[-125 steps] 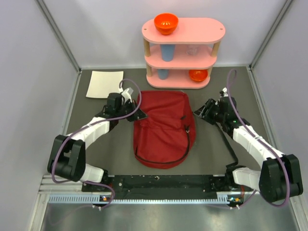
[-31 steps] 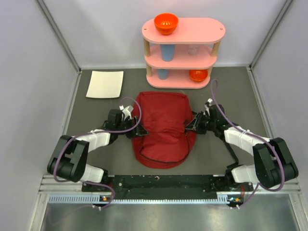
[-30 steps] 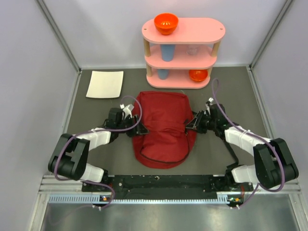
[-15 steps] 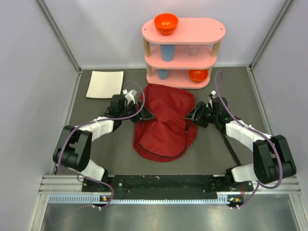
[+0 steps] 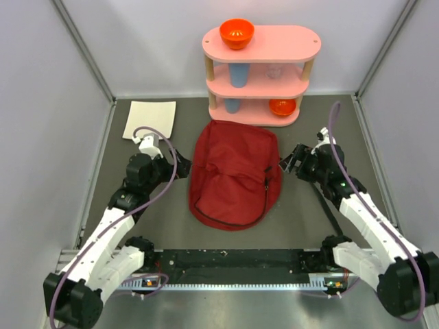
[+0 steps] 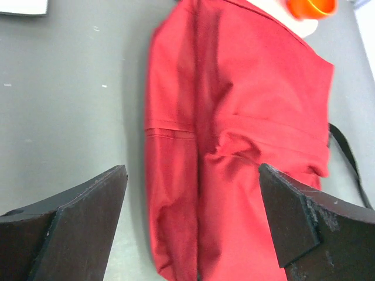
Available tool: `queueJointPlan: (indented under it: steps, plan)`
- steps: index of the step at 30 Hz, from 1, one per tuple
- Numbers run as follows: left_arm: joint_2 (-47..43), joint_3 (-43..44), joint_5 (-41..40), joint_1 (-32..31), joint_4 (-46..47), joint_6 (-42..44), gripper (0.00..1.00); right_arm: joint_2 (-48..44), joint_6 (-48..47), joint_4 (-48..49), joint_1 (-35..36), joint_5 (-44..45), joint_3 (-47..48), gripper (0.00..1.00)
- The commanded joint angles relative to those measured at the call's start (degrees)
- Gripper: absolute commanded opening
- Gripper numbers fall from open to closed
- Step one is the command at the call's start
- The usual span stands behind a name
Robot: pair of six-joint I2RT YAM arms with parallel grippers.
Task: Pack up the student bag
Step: Reset both arms
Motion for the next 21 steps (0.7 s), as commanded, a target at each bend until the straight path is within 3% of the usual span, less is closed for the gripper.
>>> queueJointPlan:
  steps: [1, 8, 12, 16, 21]
  plan:
    - [-2.0, 1.2, -11.9, 0.0, -6.9, 4.5, 0.99, -5.8, -4.4, -2.0, -0.4, 7.6, 0.3, 0.83]
    - [3.3, 4.9, -12.4, 1.2, -9.4, 6.9, 0.99, -7.9, -13.1, -3.0, -0.3, 9.4, 4.0, 0.99]
    - [4.9, 5.0, -9.9, 3.9, -7.4, 4.8, 0.99, -5.3, -17.0, -6.3, 0.3, 8.5, 7.0, 0.99]
    - [4.6, 2.6, -1.6, 8.8, -3.3, 2.4, 0.99, -3.0, -17.5, -10.0, 1.0, 8.5, 10.0, 0.99]
    - [4.6, 5.0, -1.4, 10.1, -8.0, 3.1, 0.96, -2.3, -16.8, -10.0, 1.0, 9.0, 9.3, 0.99]
